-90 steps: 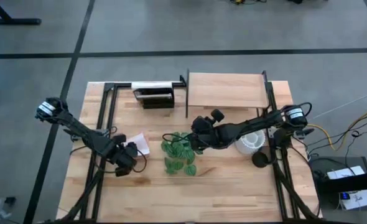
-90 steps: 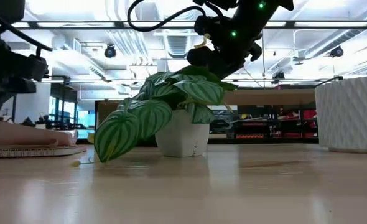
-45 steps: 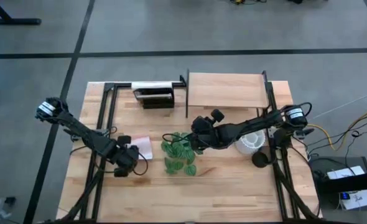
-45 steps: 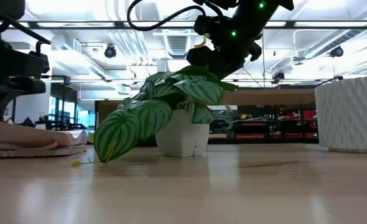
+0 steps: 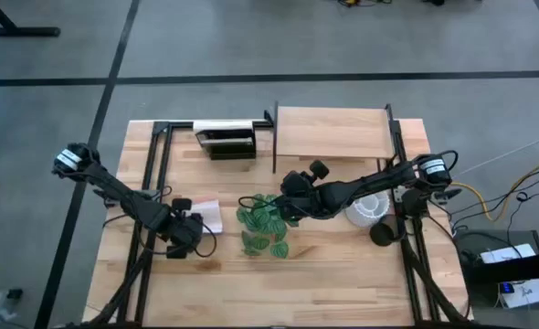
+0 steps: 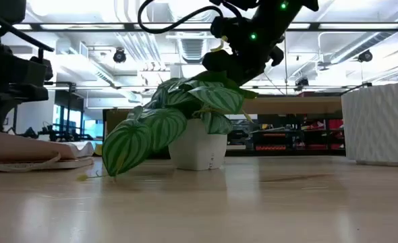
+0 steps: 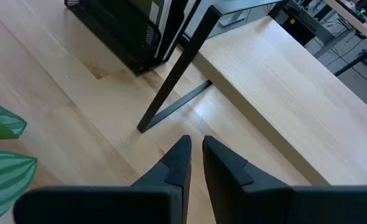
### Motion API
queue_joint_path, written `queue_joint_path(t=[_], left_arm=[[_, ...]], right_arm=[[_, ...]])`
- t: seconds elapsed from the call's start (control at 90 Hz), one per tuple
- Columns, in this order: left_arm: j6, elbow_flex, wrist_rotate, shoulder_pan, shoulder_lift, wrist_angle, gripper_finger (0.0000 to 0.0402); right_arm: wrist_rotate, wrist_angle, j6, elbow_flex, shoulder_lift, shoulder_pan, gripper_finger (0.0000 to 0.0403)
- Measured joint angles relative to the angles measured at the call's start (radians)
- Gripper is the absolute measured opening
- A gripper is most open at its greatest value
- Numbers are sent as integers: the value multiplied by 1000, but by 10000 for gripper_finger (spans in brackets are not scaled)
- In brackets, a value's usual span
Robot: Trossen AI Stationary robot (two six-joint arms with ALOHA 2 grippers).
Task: Stock shelves
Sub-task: Remove the white notebook from the black mesh bookshelf
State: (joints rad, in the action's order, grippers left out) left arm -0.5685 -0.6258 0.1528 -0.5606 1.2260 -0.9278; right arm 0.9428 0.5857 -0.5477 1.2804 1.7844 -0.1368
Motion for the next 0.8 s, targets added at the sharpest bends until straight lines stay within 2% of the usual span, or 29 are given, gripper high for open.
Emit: queue_joint_path(t=[0.456, 0.8], left_arm=[[-44, 0, -7, 0, 0, -4, 14], [-49, 0, -21, 0, 0, -4, 105]], right_arm=[[0, 0, 0, 0, 0, 0, 27], [0, 0, -1, 0, 0, 0, 23]])
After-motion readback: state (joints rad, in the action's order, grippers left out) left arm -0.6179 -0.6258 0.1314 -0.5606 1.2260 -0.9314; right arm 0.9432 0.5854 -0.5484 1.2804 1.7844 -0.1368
